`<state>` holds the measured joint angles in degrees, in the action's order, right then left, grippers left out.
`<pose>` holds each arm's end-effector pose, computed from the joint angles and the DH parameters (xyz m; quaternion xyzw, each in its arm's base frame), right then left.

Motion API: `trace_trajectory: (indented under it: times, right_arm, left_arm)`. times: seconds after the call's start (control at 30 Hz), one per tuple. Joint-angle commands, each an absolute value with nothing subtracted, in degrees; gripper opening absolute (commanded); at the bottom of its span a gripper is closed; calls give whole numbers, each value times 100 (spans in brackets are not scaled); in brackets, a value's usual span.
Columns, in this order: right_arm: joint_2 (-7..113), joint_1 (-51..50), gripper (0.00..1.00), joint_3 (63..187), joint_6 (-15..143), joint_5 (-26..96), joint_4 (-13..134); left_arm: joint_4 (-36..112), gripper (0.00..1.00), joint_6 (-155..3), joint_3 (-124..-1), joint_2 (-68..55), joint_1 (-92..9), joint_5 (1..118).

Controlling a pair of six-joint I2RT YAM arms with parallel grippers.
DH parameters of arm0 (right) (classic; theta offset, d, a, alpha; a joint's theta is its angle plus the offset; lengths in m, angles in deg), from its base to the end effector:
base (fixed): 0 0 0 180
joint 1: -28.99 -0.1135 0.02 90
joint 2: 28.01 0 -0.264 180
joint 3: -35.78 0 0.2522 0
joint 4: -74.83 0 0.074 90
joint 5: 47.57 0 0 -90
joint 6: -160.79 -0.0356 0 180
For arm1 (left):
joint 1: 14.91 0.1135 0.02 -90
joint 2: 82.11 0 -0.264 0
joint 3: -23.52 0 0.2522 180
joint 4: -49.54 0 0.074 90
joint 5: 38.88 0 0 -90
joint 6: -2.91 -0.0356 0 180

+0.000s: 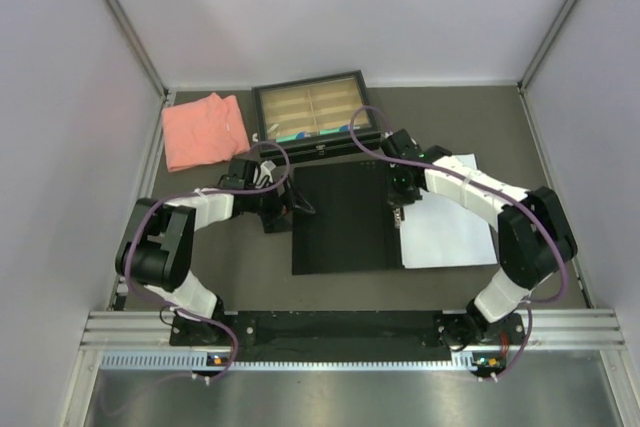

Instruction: Put the files into the folder

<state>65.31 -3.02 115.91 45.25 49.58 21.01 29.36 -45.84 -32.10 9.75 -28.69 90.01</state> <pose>0.2767 0.1677 0.2189 -0.0428 0.9772 0.0422 0.2037 0.2746 -0.0904 0.1435 -0.1209 0.8998 -0.4085 0.0943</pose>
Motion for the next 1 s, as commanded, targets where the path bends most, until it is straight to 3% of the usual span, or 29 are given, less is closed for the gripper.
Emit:
trace_trajectory:
  times: [0.0,0.17,0.53,0.97]
  right_arm:
    - [6235,-230,0,11608,4609,4647,2441]
    - [6252,-151,0,11564,4679,4542,2477]
    - [6323,-125,0,11599,4714,4331,2521]
    - [6577,-28,0,11344,4750,4260,2802]
  left_arm:
    - [3629,97,-4526,-3040,1220,-2862,8988]
    - [3121,97,-4903,-3145,773,-2845,8145]
    - [3534,98,-4860,-3383,1431,-2836,8118]
    - [5870,83,-3823,-2234,755,-2818,9409]
